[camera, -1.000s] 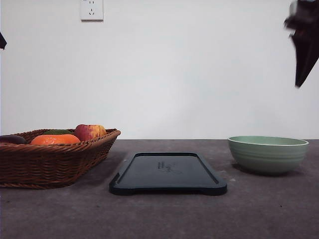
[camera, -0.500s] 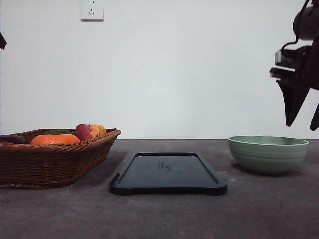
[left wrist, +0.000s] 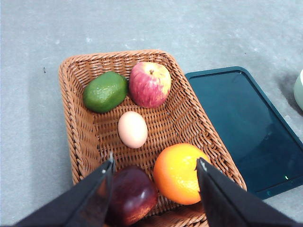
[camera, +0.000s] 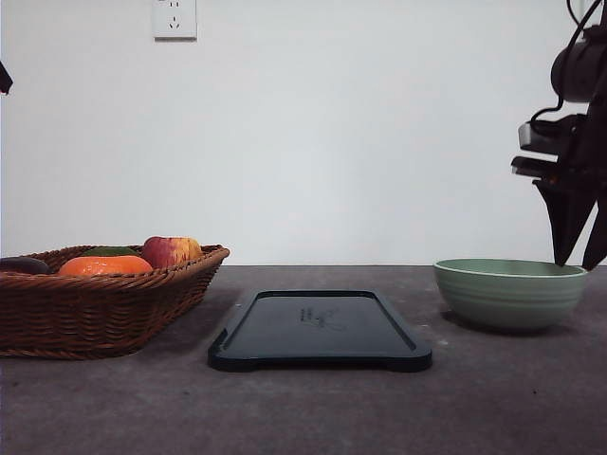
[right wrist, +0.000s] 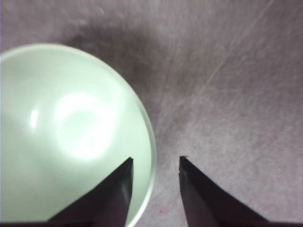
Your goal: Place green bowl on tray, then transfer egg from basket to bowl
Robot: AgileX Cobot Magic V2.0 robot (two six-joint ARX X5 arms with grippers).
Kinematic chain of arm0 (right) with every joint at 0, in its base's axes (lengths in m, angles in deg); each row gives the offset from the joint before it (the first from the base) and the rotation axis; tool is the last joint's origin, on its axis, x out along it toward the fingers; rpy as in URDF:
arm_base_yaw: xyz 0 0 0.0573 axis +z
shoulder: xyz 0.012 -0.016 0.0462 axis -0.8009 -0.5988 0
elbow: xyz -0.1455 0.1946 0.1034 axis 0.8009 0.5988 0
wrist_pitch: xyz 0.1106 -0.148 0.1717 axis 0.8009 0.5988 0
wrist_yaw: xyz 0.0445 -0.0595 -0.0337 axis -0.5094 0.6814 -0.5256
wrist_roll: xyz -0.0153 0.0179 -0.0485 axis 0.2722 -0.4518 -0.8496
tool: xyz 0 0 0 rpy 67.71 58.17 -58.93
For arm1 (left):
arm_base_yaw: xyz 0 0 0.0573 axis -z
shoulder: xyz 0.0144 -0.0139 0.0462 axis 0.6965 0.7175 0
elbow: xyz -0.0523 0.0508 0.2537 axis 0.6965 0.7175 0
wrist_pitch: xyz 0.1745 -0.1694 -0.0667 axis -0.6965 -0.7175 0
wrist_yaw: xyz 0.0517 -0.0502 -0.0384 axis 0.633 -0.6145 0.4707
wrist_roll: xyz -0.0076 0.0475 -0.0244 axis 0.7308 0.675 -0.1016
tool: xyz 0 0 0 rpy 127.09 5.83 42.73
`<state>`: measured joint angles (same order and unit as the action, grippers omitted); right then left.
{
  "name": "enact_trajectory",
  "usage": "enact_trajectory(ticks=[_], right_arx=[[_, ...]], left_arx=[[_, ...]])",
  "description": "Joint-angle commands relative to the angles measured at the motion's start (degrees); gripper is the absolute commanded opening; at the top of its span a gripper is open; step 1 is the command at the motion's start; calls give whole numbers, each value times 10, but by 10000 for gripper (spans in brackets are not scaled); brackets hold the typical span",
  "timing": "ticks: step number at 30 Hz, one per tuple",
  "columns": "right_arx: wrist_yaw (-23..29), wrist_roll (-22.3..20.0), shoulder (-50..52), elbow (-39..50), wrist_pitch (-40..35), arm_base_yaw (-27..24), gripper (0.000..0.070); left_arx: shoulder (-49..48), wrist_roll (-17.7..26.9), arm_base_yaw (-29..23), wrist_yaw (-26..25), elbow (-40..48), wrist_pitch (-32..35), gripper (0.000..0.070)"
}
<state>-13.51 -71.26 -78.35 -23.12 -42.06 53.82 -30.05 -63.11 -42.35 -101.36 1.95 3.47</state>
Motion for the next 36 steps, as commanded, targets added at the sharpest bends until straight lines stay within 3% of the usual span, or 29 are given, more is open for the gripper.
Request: enact_trajectory(ticks=[1,6,10,18,25,30,36], right_arx=[[0,-5,-14,-13,-1,0,174],[0,-5,-15,-13,1,0,150],[-2,-5,-15,-13,8,0,2],[-3,-5,-15,-23,34,0,0],[0,-5,-15,-112,169,14,0],[0,-5,-15,-183,240,53,0],[-1,-5,-17,-215,235,135,0]], left_arx=[[3,7,1,-3,-14,6,350],[3,7,1,-3,-14,6,350],[3,7,1,-3,-14,6,350],[3,7,1,-3,-14,6,350],[3,7,1,-3,-14,6,350],[3,7,1,-3,-14,6,350],[3,7,2,-3,-14,6,350]])
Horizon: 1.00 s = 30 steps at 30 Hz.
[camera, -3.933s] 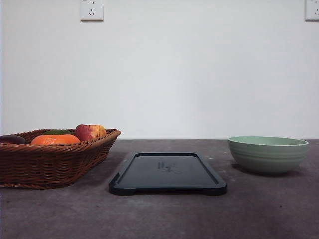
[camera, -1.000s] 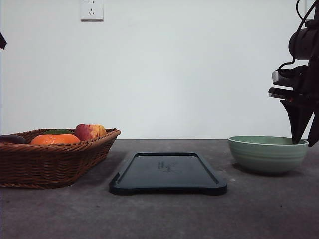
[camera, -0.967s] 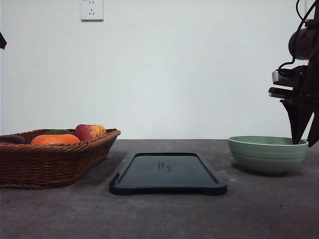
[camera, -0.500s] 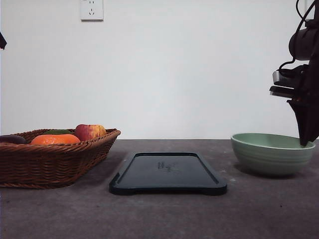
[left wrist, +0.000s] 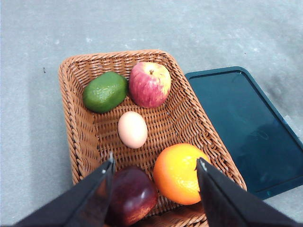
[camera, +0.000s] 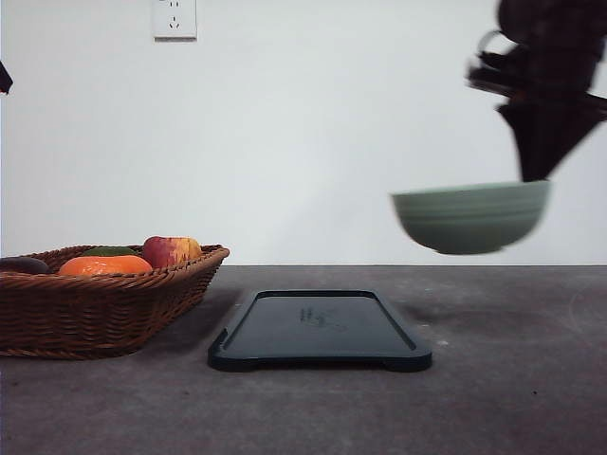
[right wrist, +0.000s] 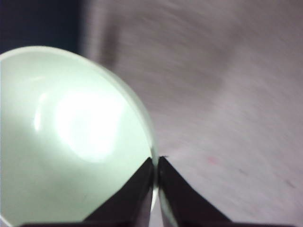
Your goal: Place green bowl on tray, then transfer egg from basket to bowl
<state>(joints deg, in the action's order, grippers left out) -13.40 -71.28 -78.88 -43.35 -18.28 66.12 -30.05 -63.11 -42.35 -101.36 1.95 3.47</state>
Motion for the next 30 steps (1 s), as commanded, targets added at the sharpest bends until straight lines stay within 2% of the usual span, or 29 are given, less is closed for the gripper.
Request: enact_trajectory(ticks=[1,6,12,22,30], right_arx=[[-3,-5,-14,-13,-9,28,0],[-2,13,-42,-15,-63,90,0],[-3,27,-102,-37,-95,130,0],[-3,48,-162,-39,-172,140,0],[0,47,-171,-39,-192,139,3]], left_arx=[[3,7,2,-3,-14,6,350],[3,7,2,-3,-14,6,350],[3,7,2,-3,-14,6,350],[3,5,1,-3,-14,6,350],[3,1,2,-3,-14,6,350]])
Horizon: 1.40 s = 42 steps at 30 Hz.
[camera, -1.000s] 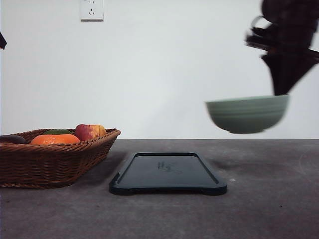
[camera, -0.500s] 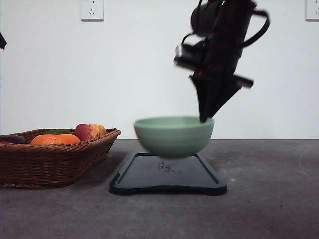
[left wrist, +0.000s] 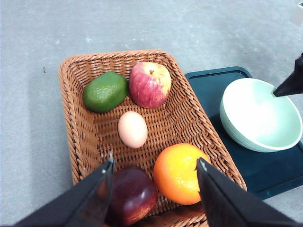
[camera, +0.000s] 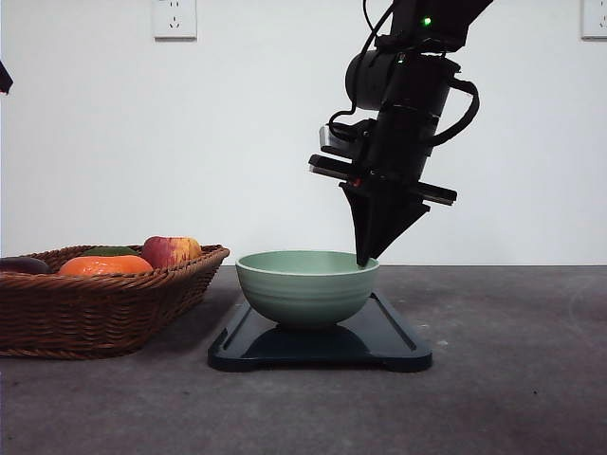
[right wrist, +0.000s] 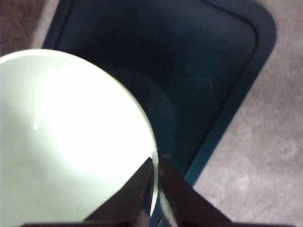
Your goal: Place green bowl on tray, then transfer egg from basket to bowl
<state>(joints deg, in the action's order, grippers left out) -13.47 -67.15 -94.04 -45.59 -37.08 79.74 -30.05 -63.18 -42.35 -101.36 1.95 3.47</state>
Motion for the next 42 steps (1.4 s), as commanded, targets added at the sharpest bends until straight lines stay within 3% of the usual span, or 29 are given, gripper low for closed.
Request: enact_trajectory(ticks=[1,3,6,8,17,29,36,42], right_arx=[[0,6,-20,-17,-3,3,13],[0,6,-20,-17,-1,3,97],[1,7,-19,-17,-3,3,298],[2,6,-19,-22,1,3,343],[50,-18,48,8,-53,7,343],[43,-45,292,338,-279,7,342],[41,-79,425,474,-319,-3,342],[30,-79,525,549,-320,-30,342]], left_arx=[[3,2,2,-3,-14,6,350],[3,2,2,-3,-14,6,350],[3,2,2,-3,-14,6,350],[3,2,1,-3,-14,6,350],[3,2,1,-3,-14,7,350],[3,2,2,-3,-14,7,350],[3,2,2,-3,-14,7,350],[4,-2,2,-3,-14,5,350]])
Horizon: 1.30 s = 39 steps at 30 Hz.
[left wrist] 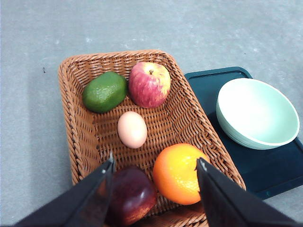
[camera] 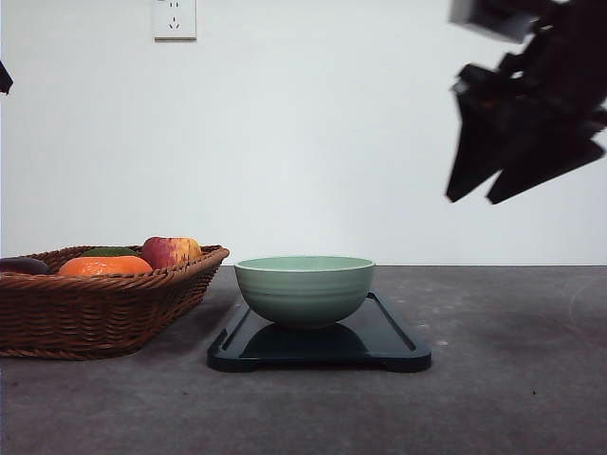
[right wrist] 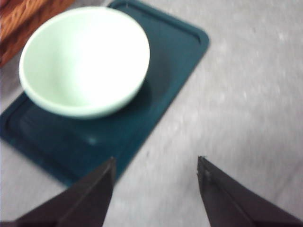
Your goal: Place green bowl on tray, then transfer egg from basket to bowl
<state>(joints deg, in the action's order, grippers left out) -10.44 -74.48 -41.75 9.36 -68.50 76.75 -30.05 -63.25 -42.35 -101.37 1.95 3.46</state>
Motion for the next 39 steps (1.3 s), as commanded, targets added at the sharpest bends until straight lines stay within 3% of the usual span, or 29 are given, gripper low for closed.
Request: enact_trajectory(ticks=[1,7,16,30,39], right_arx=[[-1,-5,17,9,-4,-6,342],[-1,-5,65,53,1,-46,342],[-18,-3,66,60,-9,-66,342],[-17,-3,66,60,-8,-66,342],[-16,-3,66,60,0,-66,342]], left_arx=[[5,-7,2,-3,-14,5,350],[48,-57,6,-2,-28,-12,351],[223,-62,61,92,-126,-84,351],[505,-77,119,173,-342,-129,353],[608,-91,119,176,-374,-118,408]])
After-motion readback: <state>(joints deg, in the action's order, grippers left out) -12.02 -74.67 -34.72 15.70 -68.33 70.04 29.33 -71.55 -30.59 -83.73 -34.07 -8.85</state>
